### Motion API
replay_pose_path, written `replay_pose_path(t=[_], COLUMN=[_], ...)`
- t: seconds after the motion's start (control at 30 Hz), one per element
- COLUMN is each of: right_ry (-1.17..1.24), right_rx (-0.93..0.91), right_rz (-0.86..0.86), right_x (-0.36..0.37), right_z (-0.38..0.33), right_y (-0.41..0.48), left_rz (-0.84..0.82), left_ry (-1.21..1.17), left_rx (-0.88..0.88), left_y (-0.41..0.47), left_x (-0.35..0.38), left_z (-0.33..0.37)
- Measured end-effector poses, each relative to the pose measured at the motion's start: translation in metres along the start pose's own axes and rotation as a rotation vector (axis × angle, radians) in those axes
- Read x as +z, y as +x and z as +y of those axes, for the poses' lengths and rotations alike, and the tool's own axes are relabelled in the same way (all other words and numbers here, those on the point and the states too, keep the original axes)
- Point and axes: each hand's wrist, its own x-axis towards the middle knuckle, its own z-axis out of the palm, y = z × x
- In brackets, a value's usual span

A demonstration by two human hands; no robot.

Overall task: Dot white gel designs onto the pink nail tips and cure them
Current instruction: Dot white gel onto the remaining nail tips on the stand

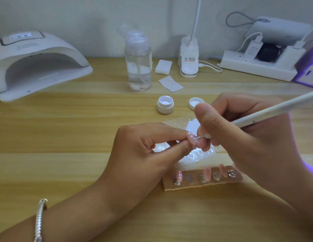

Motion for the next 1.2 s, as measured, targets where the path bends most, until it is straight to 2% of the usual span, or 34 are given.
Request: replay_pose_path(t=[0.1, 0.17, 0.27, 0.33, 0.4, 0.5, 1.0, 1.2], right_ry=[-0.006, -0.008, -0.009, -0.013, -0.024, -0.018, -0.007, 0.178], right_rx=[0.001, 0.004, 0.003, -0.002, -0.011, -0.015, -0.042, -0.059], right_rz=[-0.008, -0.014, -0.022, -0.026, -0.023, -0.029, -0.027, 0.049], right_x=[0.0, 0.0, 0.001, 0.001, 0.001, 0.002, -0.001, -0.009], right_z=[0.0, 0.001, 0.002, 0.002, 0.002, 0.003, 0.009, 0.013], right_y=[0.0, 0.0, 0.0, 0.0, 0.0, 0.0, 0.0, 0.011], left_rz=[0.004, -0.013, 0.022, 0.034, -0.009, -0.011, -0.01, 0.038], left_ry=[0.006, -0.105, -0.069, 0.03, 0.029, 0.026, 0.014, -0.031], left_rx=[0.034, -0.06, -0.183, -0.127, -0.004, 0.047, 0.043, 0.002], left_y=[0.001, 0.0, -0.006, -0.005, -0.001, 0.0, 0.0, -0.002], left_x=[0.002, 0.003, 0.002, 0.001, 0.0, 0.001, -0.001, 0.001], left_z=[0.004, 0.01, 0.003, 0.0, -0.001, -0.001, 0.0, -0.002])
